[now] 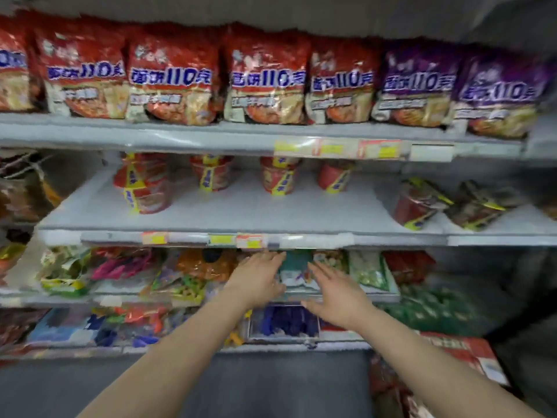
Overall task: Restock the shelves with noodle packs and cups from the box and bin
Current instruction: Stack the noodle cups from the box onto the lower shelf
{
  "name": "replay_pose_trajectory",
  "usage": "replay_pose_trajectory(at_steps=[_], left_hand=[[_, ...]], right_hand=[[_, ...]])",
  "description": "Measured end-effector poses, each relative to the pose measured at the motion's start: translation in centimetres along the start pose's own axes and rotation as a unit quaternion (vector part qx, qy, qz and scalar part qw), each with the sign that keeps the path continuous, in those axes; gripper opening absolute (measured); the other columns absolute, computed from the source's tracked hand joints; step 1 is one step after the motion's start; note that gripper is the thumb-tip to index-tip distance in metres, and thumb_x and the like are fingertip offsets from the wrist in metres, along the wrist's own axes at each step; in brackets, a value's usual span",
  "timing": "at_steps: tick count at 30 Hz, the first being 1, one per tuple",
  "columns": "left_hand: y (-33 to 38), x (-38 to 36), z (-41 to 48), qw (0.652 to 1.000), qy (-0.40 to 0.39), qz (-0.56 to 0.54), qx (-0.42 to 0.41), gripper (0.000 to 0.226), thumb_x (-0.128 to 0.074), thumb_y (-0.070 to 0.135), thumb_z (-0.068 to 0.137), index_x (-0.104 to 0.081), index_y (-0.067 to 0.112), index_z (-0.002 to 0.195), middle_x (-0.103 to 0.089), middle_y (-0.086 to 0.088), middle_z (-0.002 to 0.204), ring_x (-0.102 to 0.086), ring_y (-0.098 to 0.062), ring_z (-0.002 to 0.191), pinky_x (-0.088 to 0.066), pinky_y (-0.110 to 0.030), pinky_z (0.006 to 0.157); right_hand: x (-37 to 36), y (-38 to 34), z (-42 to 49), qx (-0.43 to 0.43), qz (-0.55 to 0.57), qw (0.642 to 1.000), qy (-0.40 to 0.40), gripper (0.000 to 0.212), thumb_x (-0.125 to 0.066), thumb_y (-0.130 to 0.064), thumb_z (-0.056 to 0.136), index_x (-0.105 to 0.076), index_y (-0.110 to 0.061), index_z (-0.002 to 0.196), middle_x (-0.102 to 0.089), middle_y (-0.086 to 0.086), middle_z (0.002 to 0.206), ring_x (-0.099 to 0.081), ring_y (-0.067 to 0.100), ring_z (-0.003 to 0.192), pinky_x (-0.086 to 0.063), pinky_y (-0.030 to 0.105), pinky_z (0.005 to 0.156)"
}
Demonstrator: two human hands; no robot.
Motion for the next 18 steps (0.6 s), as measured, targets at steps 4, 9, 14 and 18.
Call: replay_pose_trajectory(at_steps=[4,9,14,18], left_hand=[[11.5,-0.8,3.7,0.996,-0.011,-0.004,-0.093,0.074,-0.057,0.047,0.092,-0.029,0.019,0.154,-0.039,-0.009,0.155,-0.04,-0.028,0.139,-0.035,-0.037,0.112],[21.1,-3.0,7.2,0.983,-0.038,0.012,-0.18,0.071,-0.055,0.051,0.093,-0.031,0.02,0.152,-0.042,-0.006,0.152,-0.041,-0.026,0.137,-0.039,-0.037,0.11],[29.8,-4.4,9.8,0.96,-0.067,0.022,-0.27,0.072,-0.053,0.05,0.096,-0.025,0.022,0.156,-0.036,-0.005,0.157,-0.037,-0.025,0.141,-0.037,-0.034,0.112],[36.0,-5.8,12.1,0.936,-0.085,0.021,-0.341,0.071,-0.054,0.048,0.096,-0.026,0.022,0.155,-0.035,-0.003,0.158,-0.036,-0.023,0.142,-0.035,-0.035,0.114]], right_hand=[[2.1,10.1,-7.5,-0.106,0.046,0.993,0.032,0.09,-0.055,-0.061,0.087,-0.014,-0.022,0.157,-0.02,0.005,0.162,-0.024,0.023,0.147,-0.027,0.036,0.117],[3.2,18.2,-16.3,-0.218,0.089,0.969,0.076,0.102,-0.04,-0.075,0.075,-0.019,-0.018,0.156,-0.022,0.007,0.162,-0.023,0.022,0.148,-0.025,0.033,0.118],[2.1,24.2,-23.4,-0.323,0.135,0.931,0.103,0.086,-0.059,-0.055,0.088,-0.02,-0.018,0.156,-0.023,0.004,0.161,-0.026,0.02,0.147,-0.028,0.032,0.117],[1.0,27.9,-27.8,-0.404,0.156,0.892,0.131,0.084,-0.061,-0.057,0.086,-0.028,-0.018,0.153,-0.031,0.002,0.158,-0.032,0.02,0.144,-0.031,0.033,0.115]])
Point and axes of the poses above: each hand's wrist, its own z-axis towards the middle knuckle, its own x-axis out of the back of the hand, y = z × x, the point moved 5 cm from there along z, towards the middle knuckle
